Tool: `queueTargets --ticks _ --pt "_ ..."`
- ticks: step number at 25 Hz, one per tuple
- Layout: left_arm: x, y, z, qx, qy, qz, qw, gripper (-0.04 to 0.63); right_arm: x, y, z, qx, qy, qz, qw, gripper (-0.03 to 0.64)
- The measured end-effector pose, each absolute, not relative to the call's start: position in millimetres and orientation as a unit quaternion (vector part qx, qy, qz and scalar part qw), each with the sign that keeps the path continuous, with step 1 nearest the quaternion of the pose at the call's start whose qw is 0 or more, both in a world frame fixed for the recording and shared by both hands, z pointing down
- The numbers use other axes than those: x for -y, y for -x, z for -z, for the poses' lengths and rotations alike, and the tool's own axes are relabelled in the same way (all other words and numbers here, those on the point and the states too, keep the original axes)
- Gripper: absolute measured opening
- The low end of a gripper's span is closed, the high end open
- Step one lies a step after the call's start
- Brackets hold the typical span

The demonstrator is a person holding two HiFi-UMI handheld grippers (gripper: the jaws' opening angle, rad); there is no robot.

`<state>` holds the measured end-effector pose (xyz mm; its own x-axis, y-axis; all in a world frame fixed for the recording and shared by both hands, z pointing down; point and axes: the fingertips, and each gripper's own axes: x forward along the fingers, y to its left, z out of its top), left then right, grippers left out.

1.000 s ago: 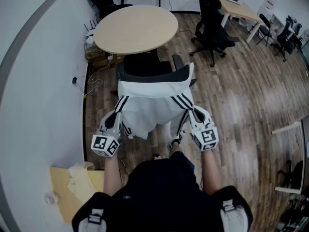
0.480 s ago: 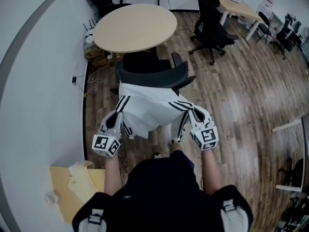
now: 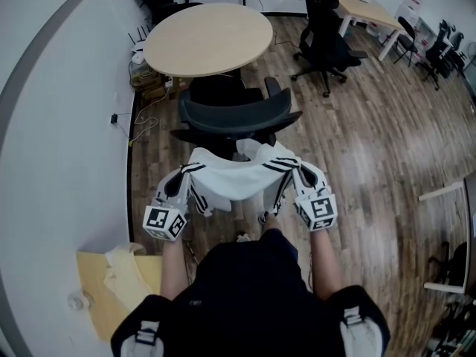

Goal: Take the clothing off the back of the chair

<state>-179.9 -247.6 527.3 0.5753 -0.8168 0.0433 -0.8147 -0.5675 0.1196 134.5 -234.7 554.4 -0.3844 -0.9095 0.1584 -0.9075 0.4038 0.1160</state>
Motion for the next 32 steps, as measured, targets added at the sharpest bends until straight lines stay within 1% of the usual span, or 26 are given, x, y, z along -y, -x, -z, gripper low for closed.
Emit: queueTargets --ticks 10,32 --pt "235.2 178.2 -525.9 0.46 -0.886 0.012 0.063 0.011 220.6 -142.9 -550.2 0.827 -0.554 0.006 0.099 0.009" --pt "193.5 172.7 -524.6 0.447 -0.893 0.011 0.056 0.011 172.2 -151.6 -542.5 0.823 -0.562 0.015 0.076 0.009"
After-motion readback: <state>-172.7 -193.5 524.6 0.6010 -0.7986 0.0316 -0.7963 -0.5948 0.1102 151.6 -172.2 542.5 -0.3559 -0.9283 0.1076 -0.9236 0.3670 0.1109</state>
